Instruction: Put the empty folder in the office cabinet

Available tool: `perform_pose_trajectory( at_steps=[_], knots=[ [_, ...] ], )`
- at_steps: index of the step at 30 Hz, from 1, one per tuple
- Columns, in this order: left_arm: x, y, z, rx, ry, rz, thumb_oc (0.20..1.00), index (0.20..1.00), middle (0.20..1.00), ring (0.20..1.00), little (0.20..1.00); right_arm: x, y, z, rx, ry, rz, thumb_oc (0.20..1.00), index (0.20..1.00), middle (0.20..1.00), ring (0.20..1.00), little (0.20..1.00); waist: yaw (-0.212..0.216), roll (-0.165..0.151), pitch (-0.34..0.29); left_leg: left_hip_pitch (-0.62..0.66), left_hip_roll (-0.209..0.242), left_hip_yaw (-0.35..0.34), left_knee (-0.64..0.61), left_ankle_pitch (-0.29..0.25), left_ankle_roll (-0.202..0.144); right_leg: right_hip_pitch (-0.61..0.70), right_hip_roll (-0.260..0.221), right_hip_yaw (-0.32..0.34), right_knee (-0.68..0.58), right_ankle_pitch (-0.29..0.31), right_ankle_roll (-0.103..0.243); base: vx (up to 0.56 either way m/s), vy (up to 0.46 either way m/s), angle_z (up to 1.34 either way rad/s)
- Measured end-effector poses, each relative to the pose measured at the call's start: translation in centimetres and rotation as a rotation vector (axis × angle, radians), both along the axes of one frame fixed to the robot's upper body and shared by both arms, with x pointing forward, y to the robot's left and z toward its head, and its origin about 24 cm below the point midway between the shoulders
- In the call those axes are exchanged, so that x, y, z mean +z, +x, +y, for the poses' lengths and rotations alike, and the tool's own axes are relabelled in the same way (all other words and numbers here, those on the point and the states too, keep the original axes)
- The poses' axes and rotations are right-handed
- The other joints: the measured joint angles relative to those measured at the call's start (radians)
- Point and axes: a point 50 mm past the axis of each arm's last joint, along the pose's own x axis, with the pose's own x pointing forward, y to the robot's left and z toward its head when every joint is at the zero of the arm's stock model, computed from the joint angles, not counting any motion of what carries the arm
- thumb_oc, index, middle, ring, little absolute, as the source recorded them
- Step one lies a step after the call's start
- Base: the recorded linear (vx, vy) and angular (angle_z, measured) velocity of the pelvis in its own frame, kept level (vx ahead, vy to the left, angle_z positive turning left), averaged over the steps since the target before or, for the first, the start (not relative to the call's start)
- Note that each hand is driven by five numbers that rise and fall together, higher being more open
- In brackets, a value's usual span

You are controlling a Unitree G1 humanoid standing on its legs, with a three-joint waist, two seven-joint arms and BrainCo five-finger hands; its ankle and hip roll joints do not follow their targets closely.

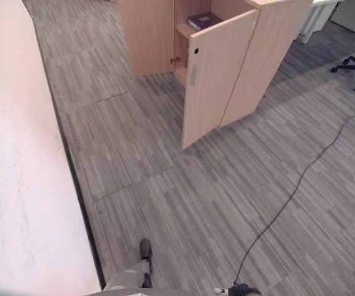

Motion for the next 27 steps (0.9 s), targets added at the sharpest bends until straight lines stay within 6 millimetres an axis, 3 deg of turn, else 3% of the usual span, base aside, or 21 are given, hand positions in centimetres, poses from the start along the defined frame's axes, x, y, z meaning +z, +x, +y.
perform_pose_trajectory(
  at_steps=[2,4,5,6,9,11,12,13,16,18,20,21,22,25,27],
  knots=[
    [0.5,2.1,0.2,-0.043,0.015,-0.063,1.000,1.000,1.000,1.000,1.000,0.1,0.8,0.5,0.007,0.014,-0.026,1.000,1.000,1.000,1.000,1.000,0.005,0.003,-0.012,0.036,-0.025,0.003,-0.001,-0.050,0.011,-0.017,-0.040,-0.016,0.099,-0.019,0.027,0.18,0.293,-0.17],
    [0.7,3.4,-0.1,-0.067,0.010,-0.092,1.000,1.000,1.000,1.000,1.000,0.3,2.0,0.7,0.016,0.018,-0.058,1.000,1.000,1.000,1.000,1.000,0.005,0.024,-0.031,0.056,-0.043,0.008,-0.001,-0.069,0.018,-0.059,-0.070,-0.044,0.219,-0.026,0.030,0.22,0.349,-0.09],
    [0.7,3.9,-0.6,-0.093,0.002,-0.105,1.000,1.000,1.000,1.000,1.000,0.5,2.5,0.5,0.020,0.017,-0.078,1.000,1.000,1.000,1.000,1.000,0.004,0.052,-0.045,0.085,-0.056,0.011,-0.005,-0.112,0.017,-0.114,-0.111,-0.074,0.382,-0.027,0.031,0.22,0.360,-0.10],
    [0.7,3.8,-0.7,-0.097,0.000,-0.107,1.000,1.000,1.000,1.000,1.000,0.5,2.7,0.7,0.024,0.022,-0.089,1.000,1.000,1.000,1.000,1.000,0.006,0.054,-0.060,0.107,-0.079,0.009,0.000,-0.125,0.011,-0.160,-0.168,-0.105,0.508,-0.064,0.040,0.18,0.355,-0.04],
    [0.7,4.2,-0.9,-0.148,0.003,-0.108,1.000,1.000,1.000,1.000,1.000,0.7,3.4,0.8,0.034,0.025,-0.115,1.000,1.000,1.000,1.000,1.000,0.005,0.041,-0.080,0.152,-0.162,-0.002,0.001,-0.168,0.085,-0.271,-0.337,-0.155,0.766,-0.023,0.071,0.17,0.233,0.15],
    [0.6,4.3,-1.5,-0.190,-0.005,-0.105,1.000,1.000,1.000,1.000,1.000,0.9,3.9,0.6,0.038,0.017,-0.128,1.000,1.000,1.000,1.000,1.000,0.015,0.055,-0.074,0.170,-0.173,-0.011,0.002,-0.185,0.111,-0.314,-0.392,-0.231,0.814,-0.030,0.067,0.11,-0.001,0.16],
    [0.5,4.5,-2.2,-0.206,-0.017,-0.104,1.000,1.000,1.000,1.000,1.000,1.2,4.7,0.4,0.039,0.017,-0.158,1.000,1.000,1.000,1.000,1.000,-0.013,0.121,-0.040,0.191,-0.136,-0.048,0.003,-0.173,0.093,-0.333,-0.311,-0.239,0.672,-0.061,0.044,0.13,-0.030,0.47],
    [0.5,4.4,-2.3,-0.205,-0.021,-0.103,1.000,1.000,1.000,1.000,1.000,1.6,5.9,0.4,0.053,0.017,-0.199,1.000,1.000,1.000,1.000,1.000,-0.027,0.140,-0.028,0.195,-0.122,-0.057,0.004,-0.162,0.077,-0.351,-0.274,-0.226,0.602,-0.056,0.052,0.15,-0.062,0.65],
    [0.8,5.1,-1.8,-0.222,-0.005,-0.115,1.000,1.000,1.000,1.000,1.000,1.9,6.8,0.8,0.065,0.026,-0.232,1.000,1.000,1.000,1.000,1.000,-0.044,0.109,0.007,0.223,-0.111,-0.096,0.005,-0.184,0.041,-0.429,-0.165,-0.134,0.366,-0.035,0.055,0.14,-0.066,0.45],
    [0.5,3.9,-1.7,-0.227,-0.005,-0.077,1.000,1.000,1.000,1.000,1.000,1.7,6.1,0.8,0.056,0.028,-0.217,1.000,1.000,1.000,1.000,1.000,-0.051,0.067,0.021,0.259,-0.118,-0.110,-0.001,-0.225,0.008,-0.462,-0.109,-0.124,0.199,0.066,0.051,0.14,-0.080,0.27],
    [0.1,2.5,-1.5,-0.184,-0.014,-0.029,1.000,1.000,1.000,1.000,1.000,1.5,5.6,0.8,0.047,0.033,-0.209,1.000,1.000,1.000,1.000,1.000,-0.062,0.045,0.024,0.276,-0.121,-0.123,0.001,-0.232,0.013,-0.480,-0.067,-0.074,0.115,0.132,0.062,0.27,-0.114,0.30],
    [-0.1,1.7,-1.7,-0.178,-0.023,0.000,1.000,1.000,1.000,1.000,1.000,1.1,4.1,0.5,0.011,0.032,-0.171,1.000,1.000,1.000,1.000,1.000,-0.083,0.035,0.024,0.300,-0.125,-0.171,0.003,-0.240,0.005,-0.495,-0.024,-0.010,0.066,0.165,0.065,0.20,-0.104,0.63],
    [-0.2,1.5,-1.7,-0.174,-0.028,0.012,1.000,1.000,1.000,1.000,1.000,1.0,3.7,0.4,-0.010,0.034,-0.163,1.000,1.000,1.000,1.000,1.000,-0.094,0.033,0.024,0.312,-0.125,-0.177,0.003,-0.239,0.003,-0.495,-0.014,0.018,0.050,0.182,0.051,0.12,-0.068,0.79],
    [-0.3,0.7,-1.6,-0.178,-0.026,0.027,1.000,1.000,1.000,1.000,1.000,1.0,3.7,0.2,-0.019,0.031,-0.160,1.000,1.000,1.000,1.000,1.000,-0.105,0.038,0.026,0.357,-0.127,-0.204,0.004,-0.258,-0.026,-0.479,0.010,0.019,0.052,0.237,0.003,0.25,-0.176,0.57],
    [-0.4,0.2,-1.8,-0.167,-0.036,0.040,1.000,1.000,1.000,1.000,1.000,0.9,3.3,0.0,-0.026,0.022,-0.141,1.000,1.000,1.000,1.000,1.000,-0.096,0.062,0.032,0.391,-0.097,-0.243,0.007,-0.279,-0.060,-0.430,0.027,0.004,0.053,0.294,-0.051,0.28,-0.266,0.54]
  ],
)
